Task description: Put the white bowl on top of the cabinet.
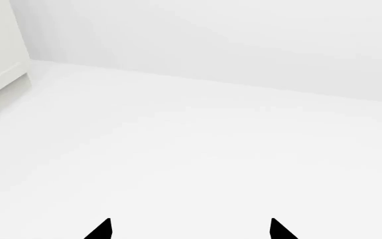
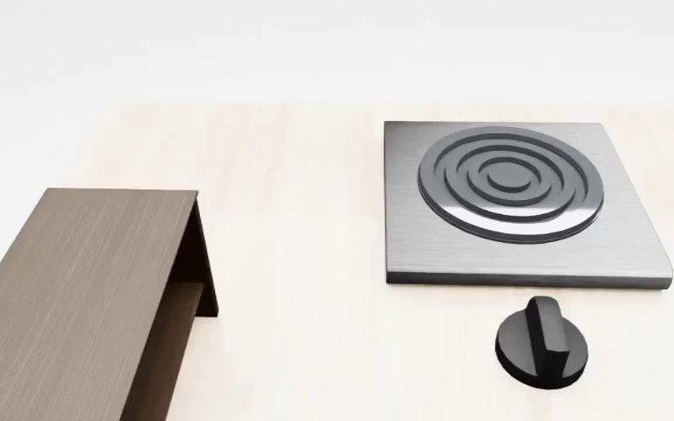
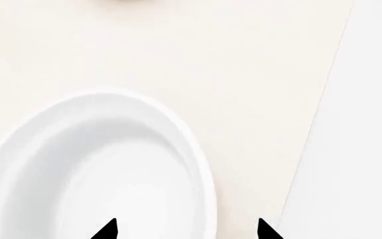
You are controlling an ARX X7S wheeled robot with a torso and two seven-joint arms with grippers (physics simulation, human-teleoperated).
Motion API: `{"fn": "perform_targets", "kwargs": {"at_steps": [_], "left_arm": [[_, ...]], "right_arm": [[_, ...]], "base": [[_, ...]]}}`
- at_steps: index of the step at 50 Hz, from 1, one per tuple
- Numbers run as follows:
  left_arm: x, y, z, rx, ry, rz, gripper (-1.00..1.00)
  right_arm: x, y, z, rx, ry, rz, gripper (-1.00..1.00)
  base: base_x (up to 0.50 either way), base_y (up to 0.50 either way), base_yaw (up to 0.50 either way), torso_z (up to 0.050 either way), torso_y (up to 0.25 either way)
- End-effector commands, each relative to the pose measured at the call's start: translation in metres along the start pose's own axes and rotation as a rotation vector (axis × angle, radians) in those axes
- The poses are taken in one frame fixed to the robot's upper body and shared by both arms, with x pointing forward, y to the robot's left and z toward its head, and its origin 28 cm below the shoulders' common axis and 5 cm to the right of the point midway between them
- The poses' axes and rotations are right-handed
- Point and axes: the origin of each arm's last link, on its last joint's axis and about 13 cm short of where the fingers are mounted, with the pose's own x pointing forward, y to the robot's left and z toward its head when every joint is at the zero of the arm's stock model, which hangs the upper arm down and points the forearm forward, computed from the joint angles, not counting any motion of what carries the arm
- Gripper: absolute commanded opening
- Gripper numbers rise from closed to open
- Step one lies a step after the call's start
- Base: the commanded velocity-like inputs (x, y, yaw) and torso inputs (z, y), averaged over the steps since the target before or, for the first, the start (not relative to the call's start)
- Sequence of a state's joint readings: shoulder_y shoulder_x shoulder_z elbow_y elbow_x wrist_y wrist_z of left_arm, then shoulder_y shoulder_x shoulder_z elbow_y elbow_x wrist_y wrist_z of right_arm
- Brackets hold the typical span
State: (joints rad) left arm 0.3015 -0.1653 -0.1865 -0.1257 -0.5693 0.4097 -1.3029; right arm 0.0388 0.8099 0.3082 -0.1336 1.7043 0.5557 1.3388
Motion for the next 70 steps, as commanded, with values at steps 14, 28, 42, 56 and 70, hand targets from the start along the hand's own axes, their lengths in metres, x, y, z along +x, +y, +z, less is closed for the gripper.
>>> {"fn": "perform_targets", "kwargs": {"at_steps": [14,28,42,56,70], "left_arm": [[0.0,0.0,0.0,0.005,-0.004,0.0,1.0],[0.0,0.0,0.0,0.006,-0.003,-0.001,1.0],[0.0,0.0,0.0,0.006,-0.005,0.001,1.0],[0.0,0.0,0.0,0.005,-0.006,0.001,1.0],[0.0,0.0,0.0,0.007,-0.005,0.0,1.0]], "right_arm": [[0.027,-0.01,-0.015,0.012,0.049,-0.031,1.0],[0.04,-0.015,-0.024,0.018,0.076,-0.059,1.0],[0.044,-0.017,-0.028,-0.001,0.069,-0.081,-1.0],[0.046,-0.022,-0.029,0.027,0.072,-0.094,-1.0],[0.048,-0.029,-0.031,0.096,0.077,-0.21,-1.0]], "base": [[0.0,0.0,0.0,0.0,0.0],[0.0,0.0,0.0,0.0,0.0],[0.0,0.0,0.0,-0.003,0.0],[0.0,0.0,0.0,-0.002,0.0],[0.0,0.0,0.0,-0.002,0.0]]}}
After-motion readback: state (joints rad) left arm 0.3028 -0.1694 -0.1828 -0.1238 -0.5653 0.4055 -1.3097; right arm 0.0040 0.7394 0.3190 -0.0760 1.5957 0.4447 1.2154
